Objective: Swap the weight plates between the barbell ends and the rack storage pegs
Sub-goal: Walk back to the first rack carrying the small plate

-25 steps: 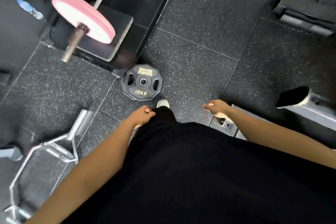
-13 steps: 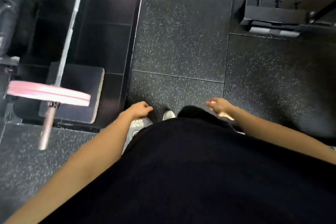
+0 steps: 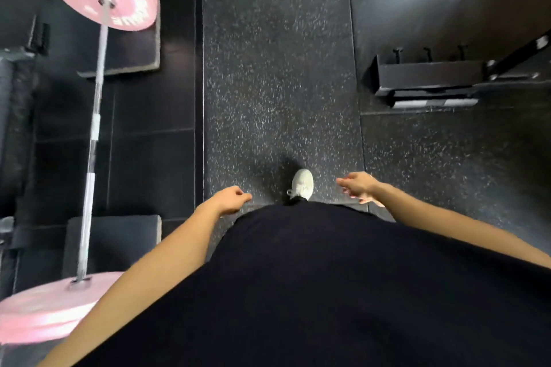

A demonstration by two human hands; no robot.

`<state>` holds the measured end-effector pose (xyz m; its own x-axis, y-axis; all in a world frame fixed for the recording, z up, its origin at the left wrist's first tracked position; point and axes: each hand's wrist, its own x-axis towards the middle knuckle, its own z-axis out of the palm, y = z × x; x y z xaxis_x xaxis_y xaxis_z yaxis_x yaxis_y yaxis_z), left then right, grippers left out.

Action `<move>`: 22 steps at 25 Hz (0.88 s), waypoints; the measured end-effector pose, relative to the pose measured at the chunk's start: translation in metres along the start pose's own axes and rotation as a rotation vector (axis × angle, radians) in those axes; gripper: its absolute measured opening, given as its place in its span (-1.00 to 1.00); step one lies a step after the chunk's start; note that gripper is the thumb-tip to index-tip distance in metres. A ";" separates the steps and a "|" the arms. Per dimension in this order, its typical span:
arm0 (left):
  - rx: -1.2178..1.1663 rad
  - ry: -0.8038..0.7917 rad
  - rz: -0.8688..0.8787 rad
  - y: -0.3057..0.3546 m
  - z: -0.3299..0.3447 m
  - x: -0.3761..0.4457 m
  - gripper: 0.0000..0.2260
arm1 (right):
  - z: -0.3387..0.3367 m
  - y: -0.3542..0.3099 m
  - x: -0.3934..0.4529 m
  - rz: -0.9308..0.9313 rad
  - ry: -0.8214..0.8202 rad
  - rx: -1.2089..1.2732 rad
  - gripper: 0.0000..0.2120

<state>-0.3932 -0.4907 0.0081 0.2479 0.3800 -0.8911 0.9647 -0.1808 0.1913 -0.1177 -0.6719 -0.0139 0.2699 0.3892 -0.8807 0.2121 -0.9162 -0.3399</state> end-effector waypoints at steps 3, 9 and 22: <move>-0.025 0.064 0.021 0.046 -0.072 0.033 -0.62 | -0.070 -0.050 0.031 -0.028 0.049 -0.026 -0.77; -0.020 0.023 0.023 0.128 -0.195 0.115 -0.63 | -0.170 -0.136 0.106 -0.031 0.044 -0.042 -0.56; 0.203 -0.033 0.099 0.314 -0.538 0.309 -0.62 | -0.383 -0.365 0.275 -0.025 0.226 0.111 -0.62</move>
<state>0.0336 0.0575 0.0144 0.3340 0.3224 -0.8857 0.8976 -0.3956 0.1944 0.2391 -0.1944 -0.0056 0.4719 0.4118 -0.7796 0.1204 -0.9060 -0.4057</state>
